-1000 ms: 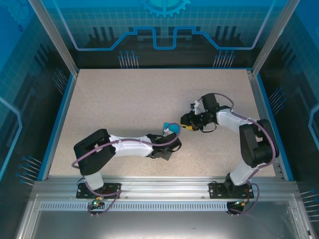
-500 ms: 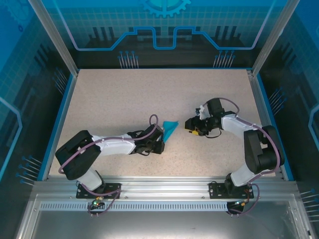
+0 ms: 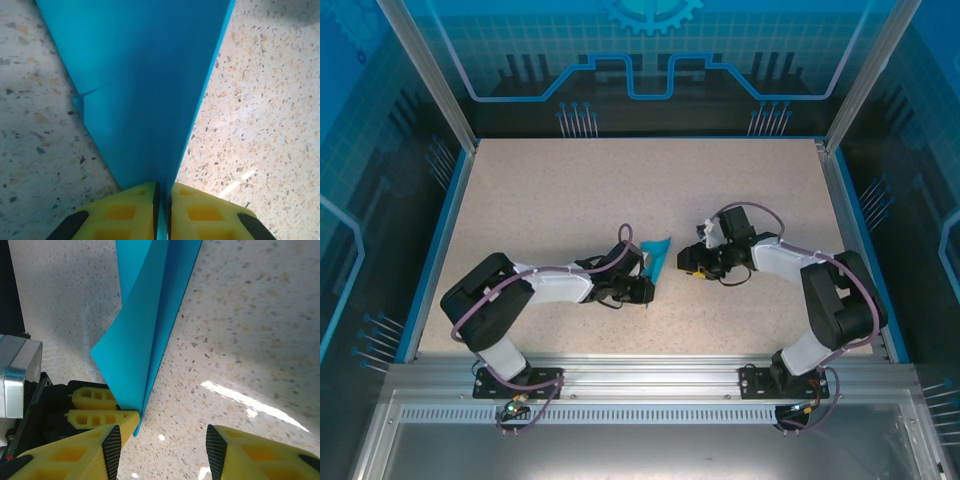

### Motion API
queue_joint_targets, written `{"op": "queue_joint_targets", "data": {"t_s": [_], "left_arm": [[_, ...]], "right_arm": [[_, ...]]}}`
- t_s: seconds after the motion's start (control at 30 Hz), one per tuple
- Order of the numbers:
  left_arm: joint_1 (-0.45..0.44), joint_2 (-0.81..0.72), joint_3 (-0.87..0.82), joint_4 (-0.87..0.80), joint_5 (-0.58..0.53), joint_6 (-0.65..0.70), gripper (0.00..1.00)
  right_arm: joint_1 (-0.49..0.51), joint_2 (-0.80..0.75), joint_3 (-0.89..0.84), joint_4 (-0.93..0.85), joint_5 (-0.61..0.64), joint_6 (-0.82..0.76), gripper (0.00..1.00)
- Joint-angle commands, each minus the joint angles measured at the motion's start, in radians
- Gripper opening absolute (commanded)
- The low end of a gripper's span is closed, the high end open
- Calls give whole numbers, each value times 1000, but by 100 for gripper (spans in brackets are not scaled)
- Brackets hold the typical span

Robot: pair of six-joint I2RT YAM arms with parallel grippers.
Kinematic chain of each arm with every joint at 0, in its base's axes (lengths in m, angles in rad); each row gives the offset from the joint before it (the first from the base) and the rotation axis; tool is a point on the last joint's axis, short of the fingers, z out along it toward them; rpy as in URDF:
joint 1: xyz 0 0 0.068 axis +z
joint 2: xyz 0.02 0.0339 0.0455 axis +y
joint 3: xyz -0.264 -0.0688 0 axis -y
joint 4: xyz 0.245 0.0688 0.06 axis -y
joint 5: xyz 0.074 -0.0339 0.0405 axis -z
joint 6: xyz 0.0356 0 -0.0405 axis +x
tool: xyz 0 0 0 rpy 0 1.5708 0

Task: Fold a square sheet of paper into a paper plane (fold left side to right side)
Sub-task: Fold the wing for the fifth time at the center of the table.

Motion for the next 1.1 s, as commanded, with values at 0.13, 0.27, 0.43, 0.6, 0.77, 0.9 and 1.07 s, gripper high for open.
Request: {"op": "queue_joint_targets", "data": {"t_s": [0.13,0.27,0.43,0.6,0.77,0.9,1.07], "left_arm": [[42,26,-7,63,77,-55,13],[59,24,-27,98,97,-75,12],[69,29,-37,115,111,-83,11],[74,33,-41,128,120,-89,10],[81,40,-49,143,131,-98,10],[83,46,-49,152,137,-100,10],[87,54,-47,159,148,-100,12]], "right_arm": [[72,88,61,64,29,44,50],[96,144,85,106,23,77,49],[118,202,135,129,26,93,46],[123,243,157,156,27,111,44],[129,287,184,153,26,117,43],[136,314,205,144,30,117,42],[140,340,229,111,44,113,42]]}}
